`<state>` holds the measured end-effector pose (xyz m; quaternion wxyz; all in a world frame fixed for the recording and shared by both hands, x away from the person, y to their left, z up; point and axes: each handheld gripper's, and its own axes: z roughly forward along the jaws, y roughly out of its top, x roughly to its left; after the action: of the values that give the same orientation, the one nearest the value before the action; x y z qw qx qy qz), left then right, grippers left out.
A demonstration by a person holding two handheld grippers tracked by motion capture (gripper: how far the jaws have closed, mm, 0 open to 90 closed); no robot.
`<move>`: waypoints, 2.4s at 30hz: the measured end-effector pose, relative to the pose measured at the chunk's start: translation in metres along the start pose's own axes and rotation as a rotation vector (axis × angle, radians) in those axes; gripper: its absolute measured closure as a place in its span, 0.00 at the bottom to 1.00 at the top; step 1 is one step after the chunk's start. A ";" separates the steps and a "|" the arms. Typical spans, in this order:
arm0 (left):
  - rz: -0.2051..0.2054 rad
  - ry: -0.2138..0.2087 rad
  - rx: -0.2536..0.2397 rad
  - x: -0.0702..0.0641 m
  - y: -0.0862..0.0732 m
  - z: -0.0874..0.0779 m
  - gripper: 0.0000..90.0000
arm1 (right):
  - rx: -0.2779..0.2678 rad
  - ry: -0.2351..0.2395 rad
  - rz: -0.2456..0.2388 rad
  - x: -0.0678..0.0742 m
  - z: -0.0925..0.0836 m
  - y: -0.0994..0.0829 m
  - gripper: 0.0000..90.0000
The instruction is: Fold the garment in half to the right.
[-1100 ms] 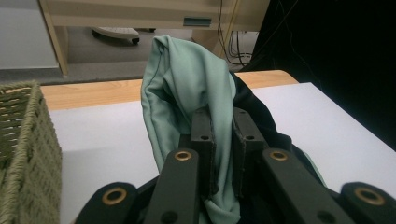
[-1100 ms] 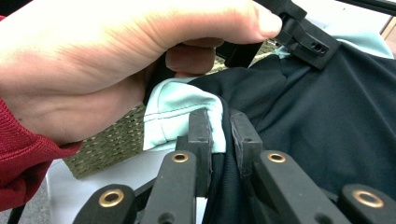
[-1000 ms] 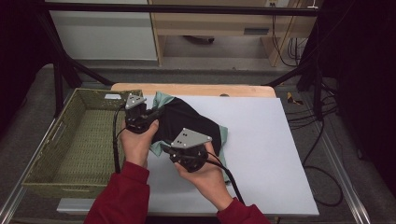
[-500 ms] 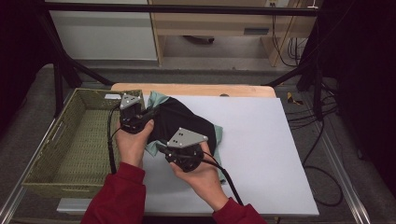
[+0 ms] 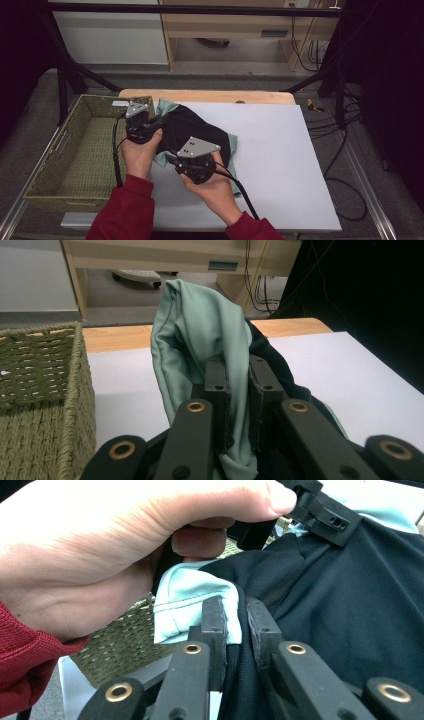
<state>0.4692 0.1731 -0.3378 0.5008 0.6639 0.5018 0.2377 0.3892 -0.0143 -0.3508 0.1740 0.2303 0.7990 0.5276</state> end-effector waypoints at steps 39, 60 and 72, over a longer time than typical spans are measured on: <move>0.091 0.019 0.079 -0.017 -0.013 0.025 0.89 | 0.002 -0.018 0.069 -0.011 0.000 -0.027 0.90; 0.117 -0.009 0.106 -0.035 -0.024 0.047 0.86 | -0.005 -0.037 0.126 -0.024 -0.009 -0.049 0.90; 0.131 -0.033 0.108 -0.046 -0.028 0.057 0.83 | 0.000 -0.051 0.142 -0.030 -0.014 -0.057 0.90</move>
<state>0.4859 0.1071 -0.3765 0.4558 0.7254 0.4609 0.2314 0.3964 -0.0612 -0.3969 0.1564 0.2997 0.7759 0.5326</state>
